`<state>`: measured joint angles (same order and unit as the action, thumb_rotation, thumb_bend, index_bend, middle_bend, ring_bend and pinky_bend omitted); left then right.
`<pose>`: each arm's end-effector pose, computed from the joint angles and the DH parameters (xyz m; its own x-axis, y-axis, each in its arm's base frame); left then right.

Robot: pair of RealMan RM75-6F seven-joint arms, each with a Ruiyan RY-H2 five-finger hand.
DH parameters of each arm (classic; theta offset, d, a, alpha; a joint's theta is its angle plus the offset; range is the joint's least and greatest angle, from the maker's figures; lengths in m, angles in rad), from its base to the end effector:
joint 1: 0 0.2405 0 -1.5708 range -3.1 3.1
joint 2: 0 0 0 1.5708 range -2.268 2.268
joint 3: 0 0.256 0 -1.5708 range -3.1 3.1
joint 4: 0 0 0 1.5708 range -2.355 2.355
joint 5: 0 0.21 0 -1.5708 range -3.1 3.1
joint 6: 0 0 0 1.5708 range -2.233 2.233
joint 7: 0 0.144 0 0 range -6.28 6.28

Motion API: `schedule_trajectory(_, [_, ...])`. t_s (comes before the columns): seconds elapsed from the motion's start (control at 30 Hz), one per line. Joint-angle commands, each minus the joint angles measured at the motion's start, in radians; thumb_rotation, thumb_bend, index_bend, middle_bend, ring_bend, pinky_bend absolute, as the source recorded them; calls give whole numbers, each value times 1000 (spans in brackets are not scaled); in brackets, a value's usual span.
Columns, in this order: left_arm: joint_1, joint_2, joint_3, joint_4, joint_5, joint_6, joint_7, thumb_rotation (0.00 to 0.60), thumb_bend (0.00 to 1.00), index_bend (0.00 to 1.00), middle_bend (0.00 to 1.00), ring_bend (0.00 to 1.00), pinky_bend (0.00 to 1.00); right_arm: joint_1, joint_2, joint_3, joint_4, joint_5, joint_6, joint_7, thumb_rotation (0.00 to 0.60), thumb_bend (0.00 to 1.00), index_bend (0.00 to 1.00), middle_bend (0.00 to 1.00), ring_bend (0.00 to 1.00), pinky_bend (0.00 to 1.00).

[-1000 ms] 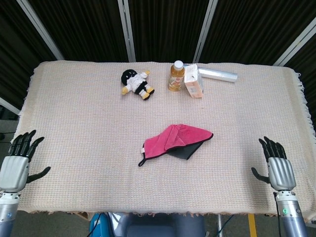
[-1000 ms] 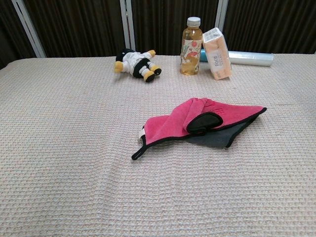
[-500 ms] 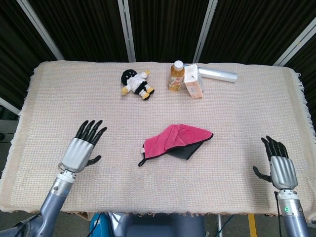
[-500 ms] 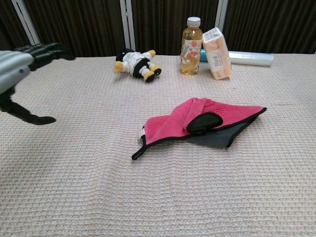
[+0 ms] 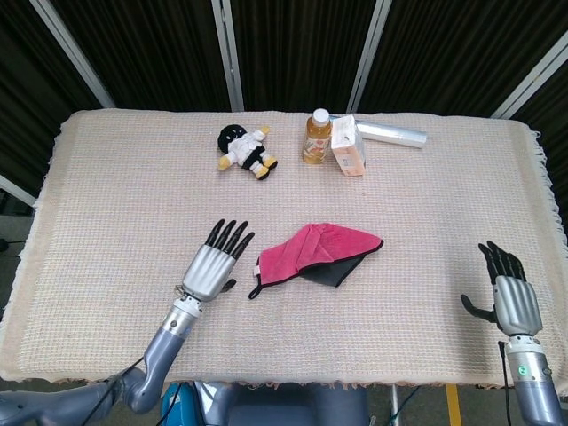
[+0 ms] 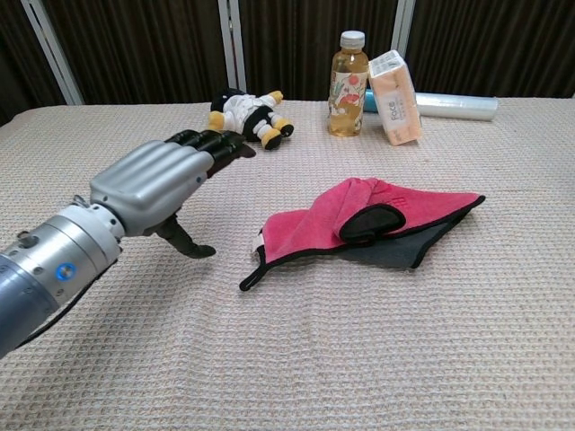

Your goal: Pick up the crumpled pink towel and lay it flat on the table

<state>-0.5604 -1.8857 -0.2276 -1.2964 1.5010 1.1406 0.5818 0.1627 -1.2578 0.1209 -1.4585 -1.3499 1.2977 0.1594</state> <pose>-0.1156 0.2913 -0.0747 0.5277 -0.0442 0.8483 0.7384 -0.4699 -0.4838 -0.3369 -0.2212 0.1224 0.2188 -0.0721 0.9731 -0.9697 0.0950 0.2251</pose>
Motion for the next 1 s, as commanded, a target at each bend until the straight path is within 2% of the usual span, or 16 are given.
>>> schedule_trajectory(0.03, [-45,-68,-7,78,-19,-27,26,600,115,88,10,0,0,2,1,4,7,9,-9,12,600,275,0,0,0,0])
schedule_trajectory(0.3, [-106,-157,-5,184,-14,-42,8,600,122,89,9,0,0,6,1,13,23,27,-23,31,600,275,0,0,0,0])
schedule_trajectory(0.5, [-131,-196,10,250,9,-27,-23,600,207,103,18,0,0,5,2,11,21,24,-24,37,600,274,0,0,0,0])
schedule_trajectory(0.7, [-144,-227,43,329,90,69,-173,600,288,144,42,0,0,5,6,8,12,21,-26,37,600,275,0,0,0,0])
schedule_trajectory(1.0, [-143,-228,76,419,154,183,-308,600,313,165,56,0,0,2,10,3,-2,15,-20,33,600,275,0,0,0,0])
